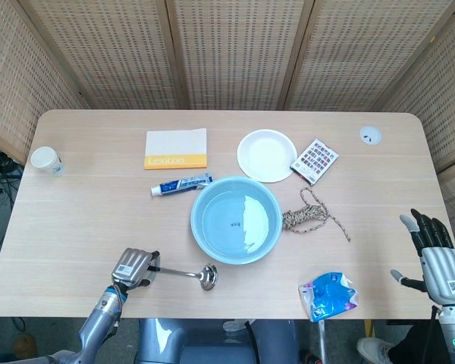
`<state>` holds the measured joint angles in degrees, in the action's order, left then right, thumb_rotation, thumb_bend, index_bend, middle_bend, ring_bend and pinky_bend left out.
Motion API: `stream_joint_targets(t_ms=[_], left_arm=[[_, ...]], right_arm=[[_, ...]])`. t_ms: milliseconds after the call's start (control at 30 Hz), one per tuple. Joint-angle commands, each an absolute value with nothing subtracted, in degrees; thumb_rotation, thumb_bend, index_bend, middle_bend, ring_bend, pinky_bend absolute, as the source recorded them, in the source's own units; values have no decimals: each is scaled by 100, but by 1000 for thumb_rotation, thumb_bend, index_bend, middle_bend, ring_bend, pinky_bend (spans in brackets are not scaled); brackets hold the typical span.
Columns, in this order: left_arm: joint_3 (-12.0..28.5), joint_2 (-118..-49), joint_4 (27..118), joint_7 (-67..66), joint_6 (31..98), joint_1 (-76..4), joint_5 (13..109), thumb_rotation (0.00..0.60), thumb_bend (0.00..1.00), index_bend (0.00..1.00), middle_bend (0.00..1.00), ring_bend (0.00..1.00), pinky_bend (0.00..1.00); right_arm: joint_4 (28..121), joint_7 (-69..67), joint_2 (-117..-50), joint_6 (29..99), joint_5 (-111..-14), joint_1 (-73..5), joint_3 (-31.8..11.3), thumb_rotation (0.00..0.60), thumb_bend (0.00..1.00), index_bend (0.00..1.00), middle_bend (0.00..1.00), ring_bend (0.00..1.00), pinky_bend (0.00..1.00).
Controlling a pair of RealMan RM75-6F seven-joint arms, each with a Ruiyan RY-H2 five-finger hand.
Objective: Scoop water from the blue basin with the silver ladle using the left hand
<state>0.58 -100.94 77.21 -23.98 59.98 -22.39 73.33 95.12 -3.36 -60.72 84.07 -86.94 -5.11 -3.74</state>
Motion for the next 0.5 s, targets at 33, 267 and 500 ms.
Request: stream_joint_targets(t_ms=[33, 267, 500], left_arm=[[93, -10000, 7783, -2260, 6081, -2231, 7404, 600, 526, 837, 900, 979, 1000], [96, -9551, 8114, -1933, 6224, -2263, 7696, 600, 597, 915, 900, 979, 1000], [20, -8924, 8483, -1451, 6394, -2325, 8204, 600, 597, 919, 900, 979, 1000]], right_arm=[[9515, -330, -6074, 8401, -8697, -514, -371, 600, 0, 0, 0, 0, 0], [9524, -288, -6088, 8384, -8696, -520, -361, 600, 0, 0, 0, 0, 0], [9534, -225, -6110, 8378, -8699, -522, -349, 600, 0, 0, 0, 0, 0]])
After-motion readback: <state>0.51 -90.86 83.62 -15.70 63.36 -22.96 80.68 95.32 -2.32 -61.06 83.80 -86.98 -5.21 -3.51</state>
